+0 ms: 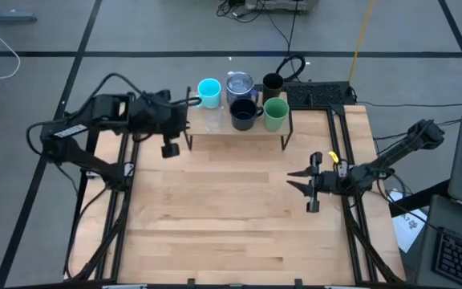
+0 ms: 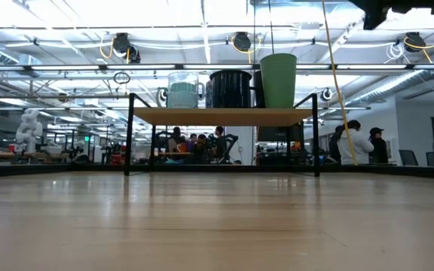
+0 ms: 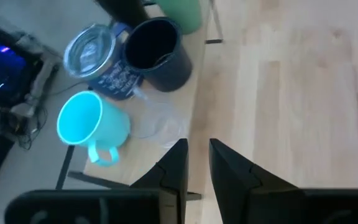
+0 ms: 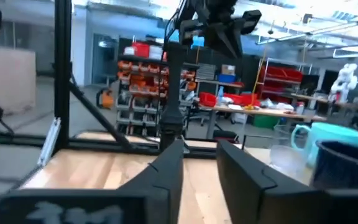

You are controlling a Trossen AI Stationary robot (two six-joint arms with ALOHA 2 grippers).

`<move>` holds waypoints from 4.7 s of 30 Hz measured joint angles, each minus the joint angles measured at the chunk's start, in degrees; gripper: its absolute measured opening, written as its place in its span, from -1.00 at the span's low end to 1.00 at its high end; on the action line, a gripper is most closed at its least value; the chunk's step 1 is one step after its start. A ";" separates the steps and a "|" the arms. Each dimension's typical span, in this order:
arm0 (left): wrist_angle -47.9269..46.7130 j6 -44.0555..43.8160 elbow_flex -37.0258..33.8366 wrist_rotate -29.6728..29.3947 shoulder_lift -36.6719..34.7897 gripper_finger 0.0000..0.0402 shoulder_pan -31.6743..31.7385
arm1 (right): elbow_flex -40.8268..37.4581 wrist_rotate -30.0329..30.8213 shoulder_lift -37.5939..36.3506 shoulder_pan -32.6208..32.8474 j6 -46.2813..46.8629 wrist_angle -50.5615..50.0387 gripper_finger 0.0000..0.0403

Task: Stack small to large cups/mugs on shelf
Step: Return to Home Position

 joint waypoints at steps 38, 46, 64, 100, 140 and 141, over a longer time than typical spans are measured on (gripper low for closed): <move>60.73 -1.54 -59.18 -1.53 -30.24 -0.98 -11.13 | 8.17 -27.11 -10.38 -18.55 -2.31 -32.21 -1.00; 70.15 -1.62 -67.99 3.14 -35.11 -0.99 -11.11 | 7.77 -27.24 -10.83 -18.53 -2.46 -34.27 -1.00; 99.91 -0.48 -90.13 10.69 -38.18 -0.98 -11.11 | -0.89 -28.72 -12.06 -18.57 -0.55 -29.60 -1.00; 111.96 1.26 -102.21 16.18 -38.59 -0.98 -7.68 | -15.70 -30.09 -22.37 -18.75 -3.34 -18.21 -1.00; 90.49 -0.27 -102.15 19.13 -59.30 -0.97 -2.78 | -15.87 -30.04 -45.16 -18.77 -2.49 -39.29 -1.00; 90.32 -0.28 -102.12 19.13 -59.49 -0.97 -2.78 | -15.87 -30.07 -45.15 -18.77 -3.18 -39.44 -1.00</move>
